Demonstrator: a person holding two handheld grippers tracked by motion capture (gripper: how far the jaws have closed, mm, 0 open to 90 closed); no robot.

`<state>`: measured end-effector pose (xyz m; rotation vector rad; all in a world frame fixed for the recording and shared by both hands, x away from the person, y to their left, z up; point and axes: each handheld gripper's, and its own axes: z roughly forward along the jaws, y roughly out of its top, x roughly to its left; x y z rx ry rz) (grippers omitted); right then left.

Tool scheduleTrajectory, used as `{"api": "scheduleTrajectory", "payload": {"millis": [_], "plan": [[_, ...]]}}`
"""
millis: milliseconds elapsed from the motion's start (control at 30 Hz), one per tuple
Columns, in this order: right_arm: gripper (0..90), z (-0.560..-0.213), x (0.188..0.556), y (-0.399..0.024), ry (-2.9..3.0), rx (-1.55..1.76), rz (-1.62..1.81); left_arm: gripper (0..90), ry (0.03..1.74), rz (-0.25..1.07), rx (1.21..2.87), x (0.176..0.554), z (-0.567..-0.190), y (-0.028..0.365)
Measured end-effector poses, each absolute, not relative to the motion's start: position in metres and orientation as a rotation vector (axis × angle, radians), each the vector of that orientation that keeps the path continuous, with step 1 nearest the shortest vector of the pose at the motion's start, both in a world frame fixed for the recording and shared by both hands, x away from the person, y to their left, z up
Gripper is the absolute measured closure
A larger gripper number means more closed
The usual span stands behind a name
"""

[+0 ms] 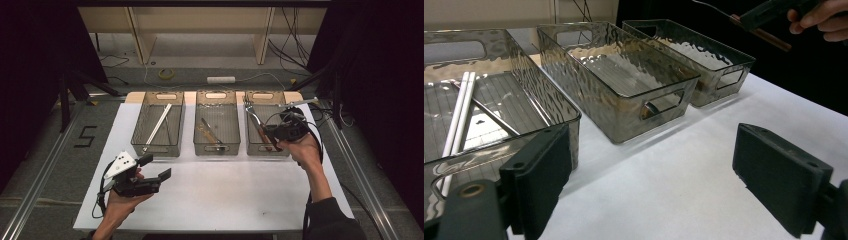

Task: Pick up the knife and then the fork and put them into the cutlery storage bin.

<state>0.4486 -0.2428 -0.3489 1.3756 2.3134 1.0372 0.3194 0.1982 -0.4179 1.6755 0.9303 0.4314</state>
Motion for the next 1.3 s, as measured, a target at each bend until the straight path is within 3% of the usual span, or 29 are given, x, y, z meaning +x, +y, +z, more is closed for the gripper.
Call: {"api": "scheduleTrajectory", "payload": {"millis": [733,1300], "plan": [[77.5,-0.358,0.491,-0.247,2.250,1.487,0.973,15.5,0.933,0.427,1.670,0.320,-0.418,0.198],[77.5,-0.365,0.503,-0.249,2.224,1.541,0.953,15.5,0.930,0.427,1.671,0.320,-0.418,0.199]]}}
